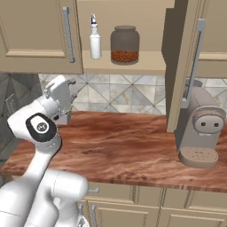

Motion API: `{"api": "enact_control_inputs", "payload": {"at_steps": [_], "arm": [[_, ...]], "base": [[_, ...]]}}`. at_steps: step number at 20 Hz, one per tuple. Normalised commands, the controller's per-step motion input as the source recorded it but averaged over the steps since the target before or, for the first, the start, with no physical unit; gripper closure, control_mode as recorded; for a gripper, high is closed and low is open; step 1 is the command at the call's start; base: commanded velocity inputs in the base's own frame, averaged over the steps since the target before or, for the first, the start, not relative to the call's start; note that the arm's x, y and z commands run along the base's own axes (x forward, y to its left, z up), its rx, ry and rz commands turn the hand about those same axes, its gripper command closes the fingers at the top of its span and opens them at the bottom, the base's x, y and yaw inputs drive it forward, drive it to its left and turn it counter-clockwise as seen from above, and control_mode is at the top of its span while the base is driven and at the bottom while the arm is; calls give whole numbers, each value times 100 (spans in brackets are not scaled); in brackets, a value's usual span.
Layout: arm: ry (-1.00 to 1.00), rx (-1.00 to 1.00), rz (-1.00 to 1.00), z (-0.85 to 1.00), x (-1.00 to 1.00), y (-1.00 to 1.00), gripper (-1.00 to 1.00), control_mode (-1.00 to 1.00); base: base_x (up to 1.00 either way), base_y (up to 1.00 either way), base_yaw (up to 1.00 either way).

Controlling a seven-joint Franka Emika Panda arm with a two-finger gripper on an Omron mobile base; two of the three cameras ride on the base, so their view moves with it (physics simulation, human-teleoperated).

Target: Pick the jar and jar from the dining table and place them in the open cabinet. Close the cabinet after placing the objects.

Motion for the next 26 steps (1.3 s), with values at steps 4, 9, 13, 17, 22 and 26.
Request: {"api": "enact_control_inputs", "payload": {"at_steps": [4, 9, 13, 17, 22, 26], "arm": [[14, 20, -17, 0, -61, -3, -100, -100], [7, 16, -14, 0, -67, -3, -100, -100], [1, 16, -12, 0, -79, -8, -100, -100], [0, 14, -9, -10, -76, -23, -100, -100], [0, 15, -7, -11, -78, -30, -100, -100], [0, 17, -5, -12, -73, -33, -100, -100]], "base": [[0, 0, 0], [0, 0, 0], [0, 0, 0], [0, 0, 0], [0, 0, 0], [0, 0, 0]]}}
